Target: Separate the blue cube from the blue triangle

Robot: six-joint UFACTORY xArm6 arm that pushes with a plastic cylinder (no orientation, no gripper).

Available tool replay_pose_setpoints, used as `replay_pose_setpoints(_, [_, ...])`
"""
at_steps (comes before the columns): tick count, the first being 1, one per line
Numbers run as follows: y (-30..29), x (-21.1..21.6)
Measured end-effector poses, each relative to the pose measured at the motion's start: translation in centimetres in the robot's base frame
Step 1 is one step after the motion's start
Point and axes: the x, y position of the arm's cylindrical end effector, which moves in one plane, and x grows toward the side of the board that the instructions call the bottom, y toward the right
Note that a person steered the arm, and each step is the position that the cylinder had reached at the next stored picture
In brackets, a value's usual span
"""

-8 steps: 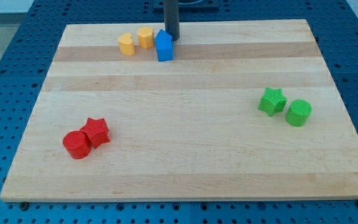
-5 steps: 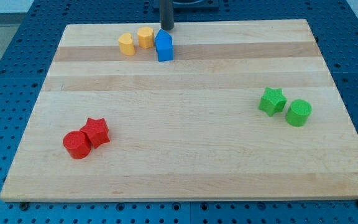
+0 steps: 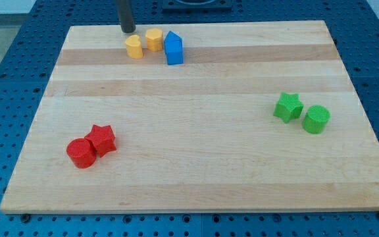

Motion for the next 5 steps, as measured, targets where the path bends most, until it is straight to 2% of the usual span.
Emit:
replay_pose_setpoints(1, [-0.1,2.7])
replay_pose_setpoints(2, [0.9,0.9])
replay_pose_setpoints(3, [3.5,-1.7])
replay_pose_setpoints(4, [12.2,-0.3])
replay_pose_setpoints(5, [11.0,0.4])
